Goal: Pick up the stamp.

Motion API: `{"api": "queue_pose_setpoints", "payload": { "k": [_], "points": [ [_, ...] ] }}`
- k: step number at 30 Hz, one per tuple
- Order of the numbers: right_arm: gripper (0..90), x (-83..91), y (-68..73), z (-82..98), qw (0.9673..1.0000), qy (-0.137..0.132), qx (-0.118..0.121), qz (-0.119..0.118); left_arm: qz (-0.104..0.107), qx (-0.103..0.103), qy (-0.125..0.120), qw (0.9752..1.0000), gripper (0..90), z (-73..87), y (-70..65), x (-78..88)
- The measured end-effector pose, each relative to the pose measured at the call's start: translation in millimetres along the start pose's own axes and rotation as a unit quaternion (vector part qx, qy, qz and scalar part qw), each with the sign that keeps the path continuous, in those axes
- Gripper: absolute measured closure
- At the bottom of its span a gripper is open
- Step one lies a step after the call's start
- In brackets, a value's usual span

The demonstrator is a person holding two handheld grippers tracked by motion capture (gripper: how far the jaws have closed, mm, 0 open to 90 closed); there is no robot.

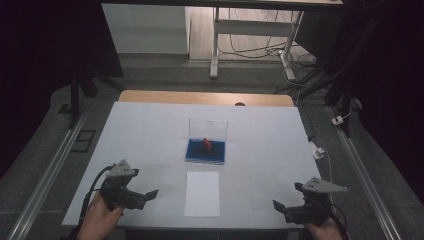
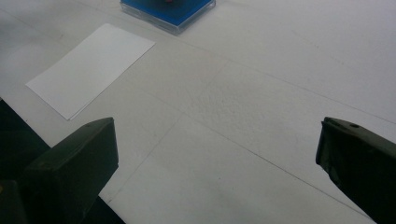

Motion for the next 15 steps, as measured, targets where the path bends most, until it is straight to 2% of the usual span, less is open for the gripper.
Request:
{"api": "queue_pose_setpoints", "payload": {
  "k": [5, 15],
  "points": [
    [0.0, 0.1, 0.0, 0.0, 1.0, 0.0, 0.0, 0.0, -0.004, -0.018, 0.001, 0.9998, 0.0, -14.5, 0.3, -10.4],
    [0.0, 0.0, -0.1, 0.1, 1.0, 0.0, 0.0, 0.0, -0.005, -0.038, 0.011, 0.9992, 0.0, -38.4, 0.0, -35.2]
  ]
}}
Point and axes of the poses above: each handheld gripper's, and its own axes: x roughly backward along the jaws, z roughly out of its underside, y roughly to its left, the point moved 6 cm from there along -x, roughly forward along the jaws, and after that the axes turned 2 degrees about x, right-handed, at the moved point
